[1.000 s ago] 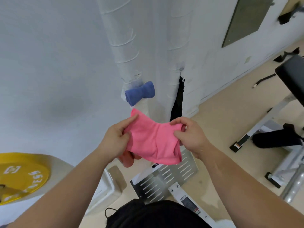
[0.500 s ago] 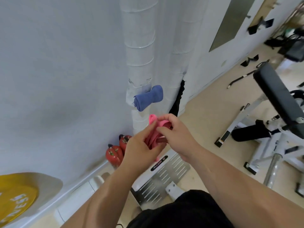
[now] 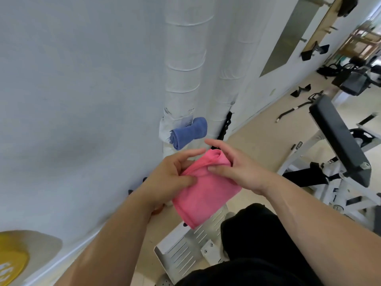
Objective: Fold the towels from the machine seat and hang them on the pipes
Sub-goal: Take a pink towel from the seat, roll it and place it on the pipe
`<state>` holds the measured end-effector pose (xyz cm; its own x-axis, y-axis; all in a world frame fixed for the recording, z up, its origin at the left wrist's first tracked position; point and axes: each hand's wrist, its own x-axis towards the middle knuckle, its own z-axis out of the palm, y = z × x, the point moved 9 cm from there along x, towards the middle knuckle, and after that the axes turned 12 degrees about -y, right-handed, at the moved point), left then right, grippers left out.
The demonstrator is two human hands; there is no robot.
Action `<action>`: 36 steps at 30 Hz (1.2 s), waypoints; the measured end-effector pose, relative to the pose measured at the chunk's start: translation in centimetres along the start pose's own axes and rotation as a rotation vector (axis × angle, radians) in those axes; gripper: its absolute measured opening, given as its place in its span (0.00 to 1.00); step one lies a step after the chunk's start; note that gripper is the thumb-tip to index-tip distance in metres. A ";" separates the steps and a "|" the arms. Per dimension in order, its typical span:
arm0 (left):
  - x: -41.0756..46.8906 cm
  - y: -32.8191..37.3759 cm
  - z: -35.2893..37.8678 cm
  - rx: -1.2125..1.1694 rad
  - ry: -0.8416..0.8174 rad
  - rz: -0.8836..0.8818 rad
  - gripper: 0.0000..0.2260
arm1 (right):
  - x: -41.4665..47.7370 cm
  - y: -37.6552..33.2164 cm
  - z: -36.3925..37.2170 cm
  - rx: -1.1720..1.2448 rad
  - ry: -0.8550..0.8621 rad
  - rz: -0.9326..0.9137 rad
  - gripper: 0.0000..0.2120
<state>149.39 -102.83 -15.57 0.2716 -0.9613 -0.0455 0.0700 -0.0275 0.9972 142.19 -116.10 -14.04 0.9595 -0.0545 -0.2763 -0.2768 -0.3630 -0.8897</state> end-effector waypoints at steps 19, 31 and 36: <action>27.7 0.5 5.4 0.008 0.722 0.058 0.26 | 3.4 13.5 -30.8 0.434 0.083 -0.129 0.18; 42.5 9.8 12.6 0.592 0.872 -0.194 0.35 | 5.3 10.0 -50.5 -0.196 -0.125 -0.320 0.35; 42.2 15.2 12.7 0.824 1.031 -0.173 0.21 | 5.8 5.4 -51.9 -0.488 -0.107 -0.475 0.27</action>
<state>149.76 -147.31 -1.59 0.9416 -0.2931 0.1660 -0.3216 -0.6356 0.7018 148.96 -166.68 -1.62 0.9536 0.2973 0.0469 0.2520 -0.7034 -0.6647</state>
